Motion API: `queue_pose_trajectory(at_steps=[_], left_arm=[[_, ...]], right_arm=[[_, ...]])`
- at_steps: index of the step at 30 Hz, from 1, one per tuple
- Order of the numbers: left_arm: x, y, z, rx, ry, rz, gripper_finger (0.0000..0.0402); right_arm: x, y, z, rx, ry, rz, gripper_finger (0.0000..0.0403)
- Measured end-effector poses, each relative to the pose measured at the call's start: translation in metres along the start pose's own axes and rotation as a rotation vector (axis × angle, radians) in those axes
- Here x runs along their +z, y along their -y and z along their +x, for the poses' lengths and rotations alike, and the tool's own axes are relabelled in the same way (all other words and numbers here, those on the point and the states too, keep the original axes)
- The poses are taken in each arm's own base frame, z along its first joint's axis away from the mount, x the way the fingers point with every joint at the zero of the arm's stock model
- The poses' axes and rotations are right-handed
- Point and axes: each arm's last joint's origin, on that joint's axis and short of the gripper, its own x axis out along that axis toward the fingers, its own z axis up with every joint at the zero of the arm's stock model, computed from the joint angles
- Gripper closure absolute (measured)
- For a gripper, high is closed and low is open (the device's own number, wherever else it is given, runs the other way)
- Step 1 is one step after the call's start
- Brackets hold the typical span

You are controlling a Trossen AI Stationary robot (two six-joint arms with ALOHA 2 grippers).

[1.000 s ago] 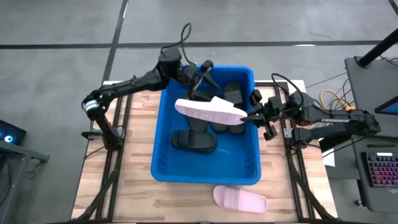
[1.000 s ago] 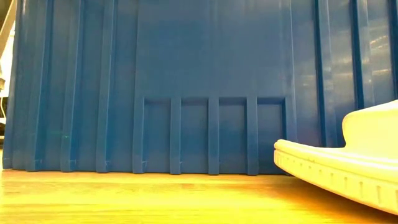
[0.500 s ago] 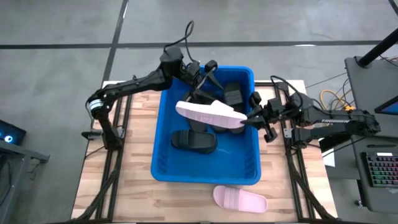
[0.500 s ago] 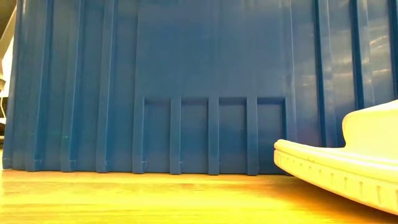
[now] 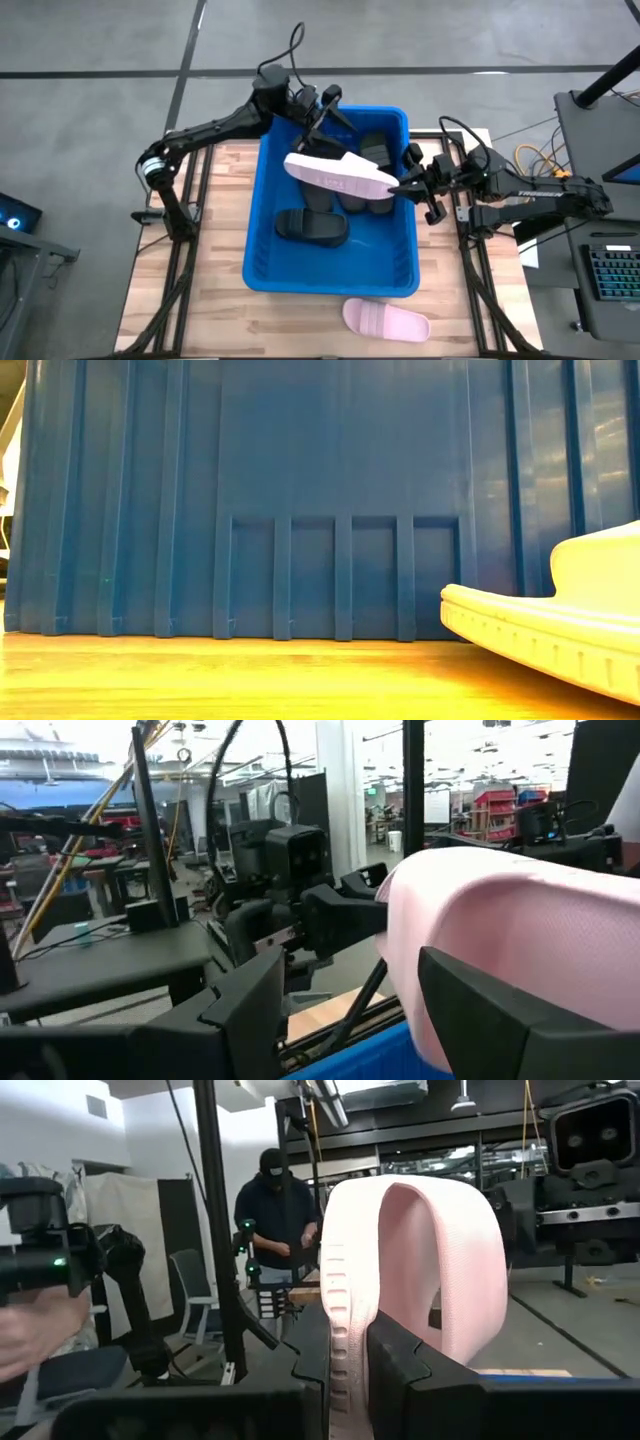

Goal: Pick and place slides into bin
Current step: Put the pink slides into the blue organize bin

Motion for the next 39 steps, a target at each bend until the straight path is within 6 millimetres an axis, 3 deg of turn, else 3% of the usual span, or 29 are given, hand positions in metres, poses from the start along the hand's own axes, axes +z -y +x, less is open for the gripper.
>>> queue_pose_trajectory(at_steps=[4,11,26,30,37,39], left_arm=[[0.001,0.000,-0.002,-0.028,-0.006,-0.051,0.0185],[0.000,0.012,0.015,-0.098,-0.001,-0.052,0.0185],[0.003,0.022,0.036,0.001,0.049,0.059,0.0194],[0.004,0.022,0.037,0.004,0.052,0.057,0.0235],[0.003,0.023,0.037,-0.021,0.054,0.081,0.0379],[0.003,0.023,0.037,-0.022,0.054,0.089,0.0392]], right_arm=[[0.000,0.000,0.000,0.000,-0.002,-0.027,0.0378],[0.000,0.002,-0.001,-0.007,-0.002,-0.040,0.0379],[-0.001,0.006,0.001,-0.019,-0.008,-0.031,0.0379],[-0.001,0.006,0.001,-0.025,-0.008,-0.031,0.0379],[-0.001,0.006,0.001,-0.043,-0.005,-0.035,0.0379],[-0.001,0.006,0.001,-0.045,-0.005,-0.037,0.0379]])
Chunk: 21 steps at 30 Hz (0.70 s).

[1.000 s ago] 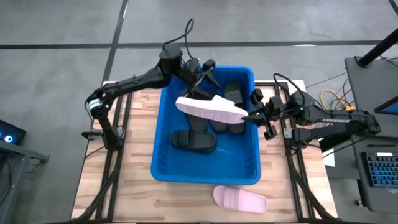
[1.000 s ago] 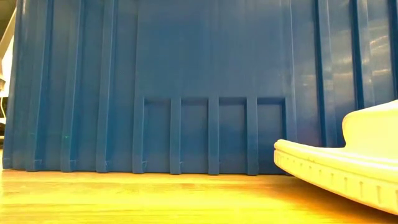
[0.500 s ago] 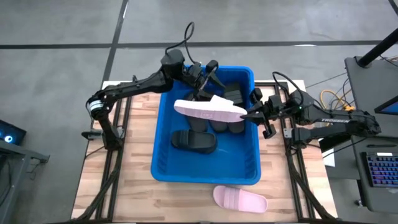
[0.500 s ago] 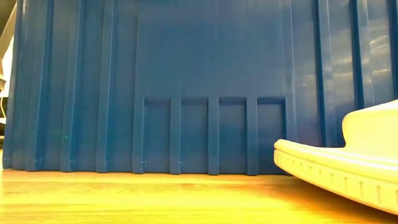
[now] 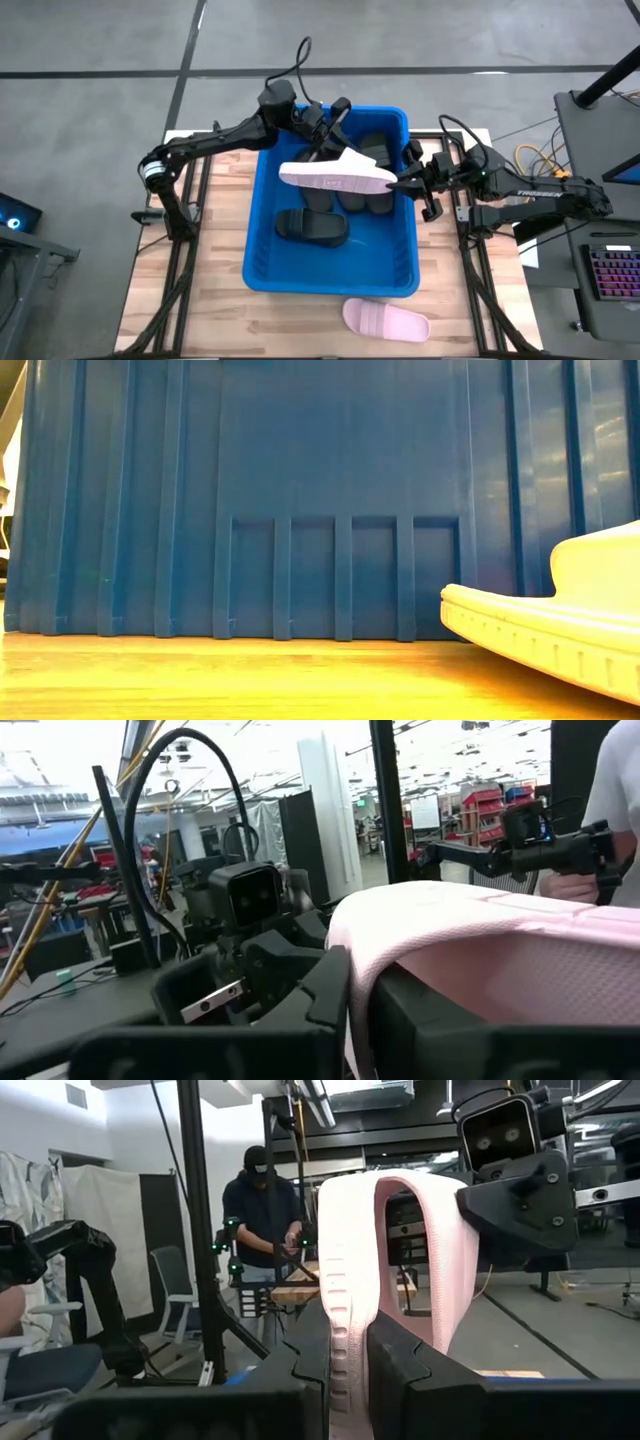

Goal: Pick and place slides into bin
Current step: Put the pink slides into the blue organize bin

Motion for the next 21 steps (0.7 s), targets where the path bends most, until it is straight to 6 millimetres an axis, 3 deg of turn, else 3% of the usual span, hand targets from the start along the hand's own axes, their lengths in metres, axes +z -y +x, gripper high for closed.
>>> queue_pose_trajectory(at_steps=[6,15,21], left_arm=[[0.002,0.000,0.000,0.006,0.008,0.008,0.0399],[0.014,-0.004,-0.013,0.057,0.012,0.040,0.0401],[0.035,0.002,-0.022,0.085,0.040,0.117,0.0401]], right_arm=[[0.000,0.001,0.000,-0.028,0.006,-0.001,0.0374],[0.005,0.001,-0.017,-0.206,-0.005,0.237,0.0257],[0.018,-0.007,-0.040,-0.235,0.042,0.292,0.0218]])
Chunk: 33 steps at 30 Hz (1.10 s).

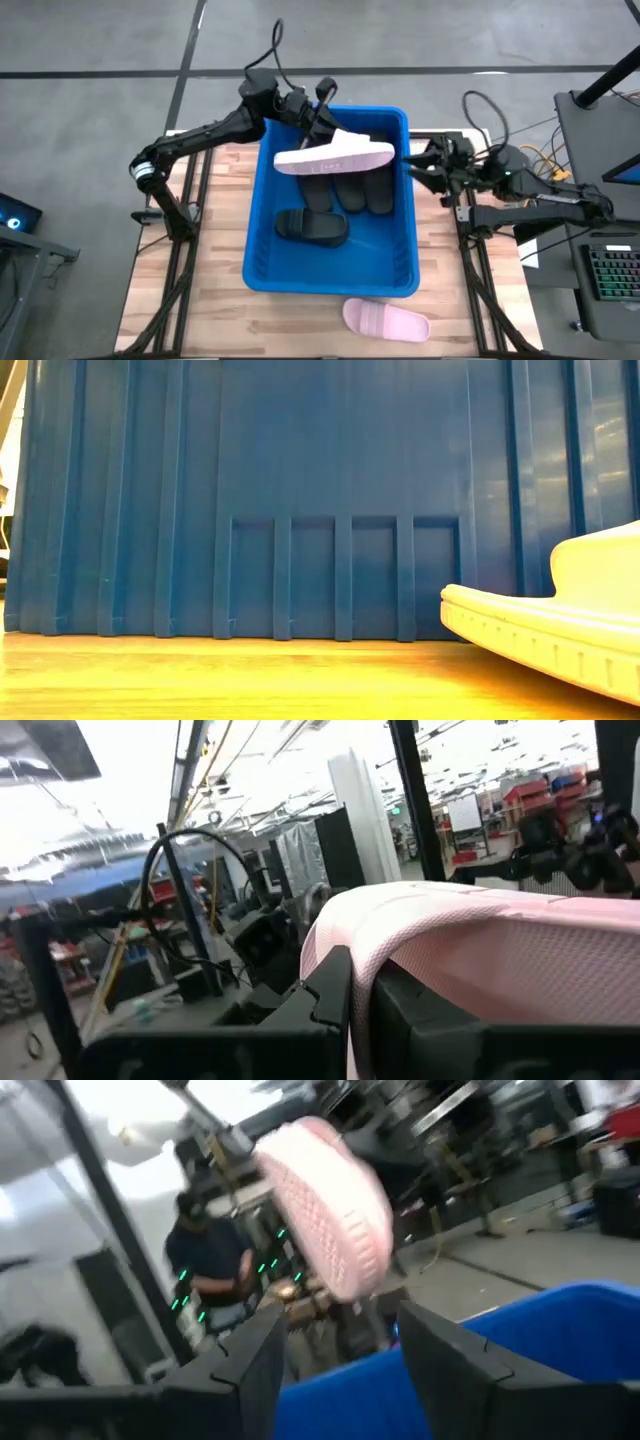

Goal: Pick and place slides into bin
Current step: Put the pink slides into the blue organize bin

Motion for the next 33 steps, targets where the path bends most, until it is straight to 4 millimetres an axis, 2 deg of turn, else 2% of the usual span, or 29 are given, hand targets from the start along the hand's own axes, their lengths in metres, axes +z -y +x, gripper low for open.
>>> queue_pose_trajectory(at_steps=[7,10,14,18,22,26,30,33], left_arm=[[0.001,0.009,0.006,0.008,-0.030,0.064,0.0401],[-0.011,0.014,0.011,0.040,-0.131,0.060,0.0401],[-0.028,0.027,0.020,0.059,-0.277,0.062,0.0401],[-0.034,0.039,0.030,0.090,-0.367,0.113,0.0401],[-0.028,0.049,0.036,0.087,-0.381,0.159,0.0401],[-0.027,0.068,0.040,0.008,-0.446,0.187,0.0402],[-0.036,0.091,0.046,-0.061,-0.600,0.322,0.0402],[-0.039,0.103,0.052,-0.115,-0.639,0.395,0.0402]], right_arm=[[0.018,-0.003,-0.024,-0.142,0.176,0.023,0.0214],[0.022,-0.002,-0.032,-0.204,0.235,0.026,0.0218],[0.026,-0.004,-0.039,-0.205,0.264,0.008,0.0223],[0.027,-0.005,-0.040,-0.203,0.269,0.007,0.0225],[0.026,-0.004,-0.040,-0.213,0.267,0.006,0.0226],[0.023,-0.002,-0.039,-0.261,0.248,0.007,0.0227],[0.020,0.000,-0.037,-0.277,0.228,0.030,0.0228],[0.019,0.001,-0.036,-0.288,0.218,0.054,0.0231]])
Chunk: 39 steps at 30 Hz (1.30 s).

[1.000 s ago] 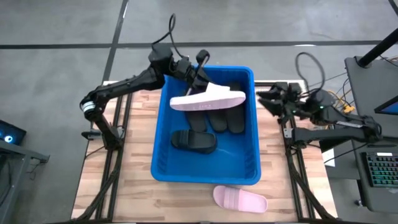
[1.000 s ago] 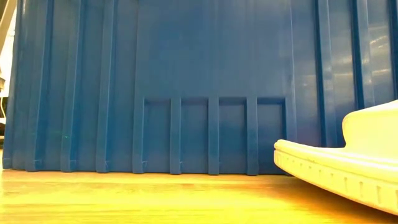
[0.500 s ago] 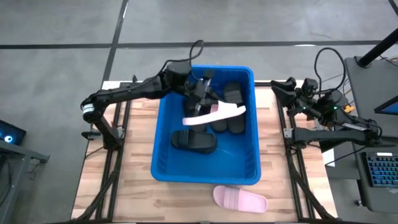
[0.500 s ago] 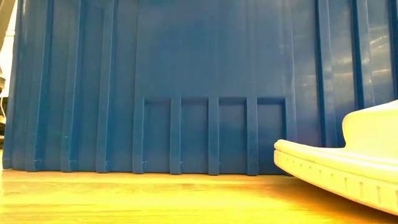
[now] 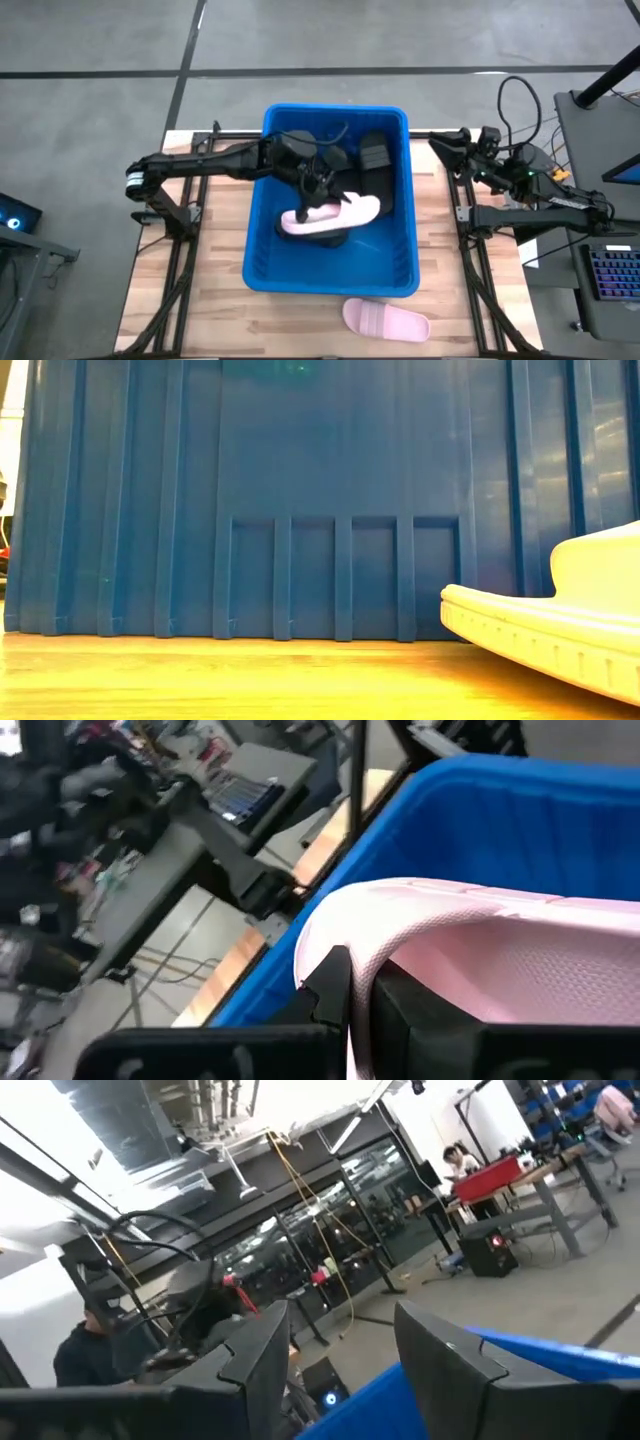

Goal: Pick and place slides into bin
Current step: Put the pink slides into the blue organize bin

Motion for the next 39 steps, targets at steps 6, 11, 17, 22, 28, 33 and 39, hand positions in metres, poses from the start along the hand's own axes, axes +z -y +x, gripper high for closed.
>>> queue_pose_trajectory(at_steps=[6,11,17,22,28,33,39], left_arm=[[0.010,0.017,0.012,-0.056,0.022,0.015,0.0401],[0.019,0.033,0.022,-0.071,0.018,0.107,0.0401],[0.003,0.055,0.039,-0.040,-0.042,0.237,0.0401],[-0.006,0.076,0.054,0.061,-0.079,0.283,0.0401],[0.002,0.104,0.064,0.052,-0.098,0.385,0.0401],[0.011,0.123,0.070,0.105,-0.098,0.444,0.0401],[0.005,0.137,0.080,0.086,-0.188,0.558,0.0401]], right_arm=[[-0.005,0.003,0.004,-0.049,-0.028,-0.009,0.0232],[-0.007,0.003,0.007,-0.066,-0.034,-0.013,0.0237],[-0.010,0.004,0.010,-0.072,-0.047,-0.017,0.0244],[-0.010,0.004,0.010,-0.072,-0.048,-0.011,0.0248],[-0.009,0.003,0.008,-0.068,-0.042,-0.016,0.0243],[-0.007,0.003,0.006,-0.062,-0.032,-0.015,0.0246],[-0.007,0.003,0.006,-0.063,-0.035,-0.036,0.0250]])
